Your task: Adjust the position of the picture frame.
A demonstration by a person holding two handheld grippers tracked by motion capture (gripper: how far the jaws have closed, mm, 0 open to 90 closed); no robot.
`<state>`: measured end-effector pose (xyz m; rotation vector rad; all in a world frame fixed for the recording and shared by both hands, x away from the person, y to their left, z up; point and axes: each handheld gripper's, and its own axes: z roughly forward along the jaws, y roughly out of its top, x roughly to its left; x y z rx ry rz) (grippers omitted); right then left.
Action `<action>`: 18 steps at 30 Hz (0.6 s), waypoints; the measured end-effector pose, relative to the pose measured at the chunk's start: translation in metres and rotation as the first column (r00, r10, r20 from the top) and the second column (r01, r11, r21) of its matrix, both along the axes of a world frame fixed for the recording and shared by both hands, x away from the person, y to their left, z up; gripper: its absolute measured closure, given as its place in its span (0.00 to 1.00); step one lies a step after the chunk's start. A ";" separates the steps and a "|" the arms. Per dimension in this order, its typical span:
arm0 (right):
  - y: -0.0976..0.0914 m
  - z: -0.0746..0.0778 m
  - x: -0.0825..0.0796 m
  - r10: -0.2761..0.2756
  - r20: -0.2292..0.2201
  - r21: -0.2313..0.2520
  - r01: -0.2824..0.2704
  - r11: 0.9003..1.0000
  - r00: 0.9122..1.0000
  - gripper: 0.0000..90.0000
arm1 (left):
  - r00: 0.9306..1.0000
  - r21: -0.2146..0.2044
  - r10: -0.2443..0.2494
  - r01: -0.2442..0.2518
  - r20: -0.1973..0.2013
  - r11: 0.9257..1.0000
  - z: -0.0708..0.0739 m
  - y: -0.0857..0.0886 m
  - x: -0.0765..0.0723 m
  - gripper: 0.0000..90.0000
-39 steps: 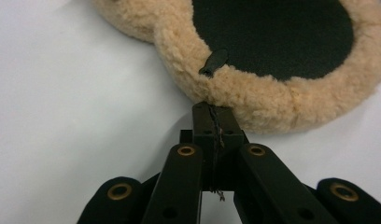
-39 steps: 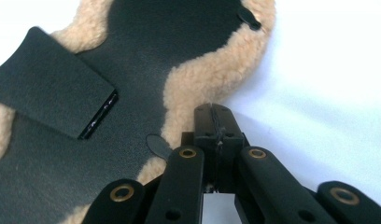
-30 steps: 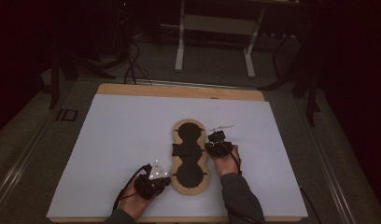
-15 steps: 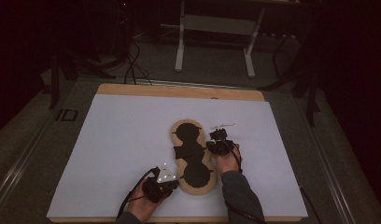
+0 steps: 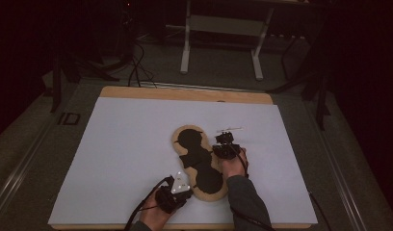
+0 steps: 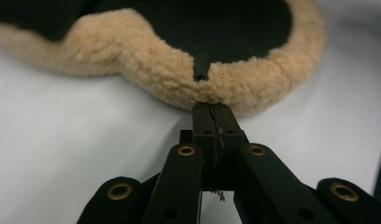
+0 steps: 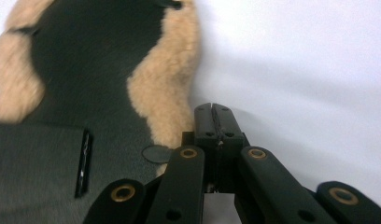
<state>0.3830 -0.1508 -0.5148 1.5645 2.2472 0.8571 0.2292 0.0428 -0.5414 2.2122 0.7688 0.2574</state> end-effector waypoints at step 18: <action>-0.010 0.007 -0.007 0.110 0.029 0.011 -0.110 0.994 0.994 1.00 | 0.998 -0.047 -0.062 0.063 0.010 0.997 -0.003 -0.016 -0.004 1.00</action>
